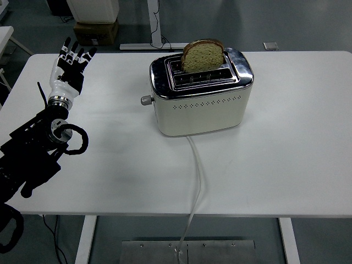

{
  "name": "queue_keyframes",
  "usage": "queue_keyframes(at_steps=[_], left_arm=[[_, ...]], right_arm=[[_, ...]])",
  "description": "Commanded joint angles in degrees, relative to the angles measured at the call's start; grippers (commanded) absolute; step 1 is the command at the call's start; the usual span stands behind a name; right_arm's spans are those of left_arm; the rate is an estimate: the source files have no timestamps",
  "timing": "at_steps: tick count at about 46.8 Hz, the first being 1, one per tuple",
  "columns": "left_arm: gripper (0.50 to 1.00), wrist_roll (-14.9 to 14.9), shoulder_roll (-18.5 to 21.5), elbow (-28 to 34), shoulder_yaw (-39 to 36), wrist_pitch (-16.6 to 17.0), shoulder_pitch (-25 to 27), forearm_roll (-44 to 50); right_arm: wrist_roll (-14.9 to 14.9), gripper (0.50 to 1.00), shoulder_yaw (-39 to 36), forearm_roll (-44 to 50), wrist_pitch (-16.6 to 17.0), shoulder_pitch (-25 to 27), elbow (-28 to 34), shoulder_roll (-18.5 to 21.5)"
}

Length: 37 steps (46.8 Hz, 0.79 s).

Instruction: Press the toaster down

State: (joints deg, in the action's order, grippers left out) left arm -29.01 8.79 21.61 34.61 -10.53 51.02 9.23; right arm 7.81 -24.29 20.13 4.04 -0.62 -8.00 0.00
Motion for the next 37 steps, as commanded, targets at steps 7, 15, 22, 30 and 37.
queue_keyframes(at_steps=[7,15,22,30,37], left_arm=[[1.0,0.18,-0.01,0.01,-0.15,0.78,-0.13,-0.26],[1.0,0.1,0.96,0.01,-1.47,0.34,0.48,-3.24],[1.0,0.09,3.77,0.09,-2.44,-0.28,1.1,-15.45],[1.0,0.18,7.11,0.09,-2.44,-4.49,1.28,-23.55],[1.0,0.18,11.06,0.18,-3.14,-7.57,1.54,-26.18]], right_arm=[[0.01,1.0,-0.05,0.0,0.0,0.0,0.0,0.0],[0.01,1.0,-0.05,0.0,0.0,0.0,0.0,0.0],[0.01,1.0,0.03,0.0,0.0,0.0,0.0,0.0],[-0.08,1.0,-0.05,0.0,0.0,0.0,0.0,0.0],[0.01,1.0,-0.05,0.0,0.0,0.0,0.0,0.0]])
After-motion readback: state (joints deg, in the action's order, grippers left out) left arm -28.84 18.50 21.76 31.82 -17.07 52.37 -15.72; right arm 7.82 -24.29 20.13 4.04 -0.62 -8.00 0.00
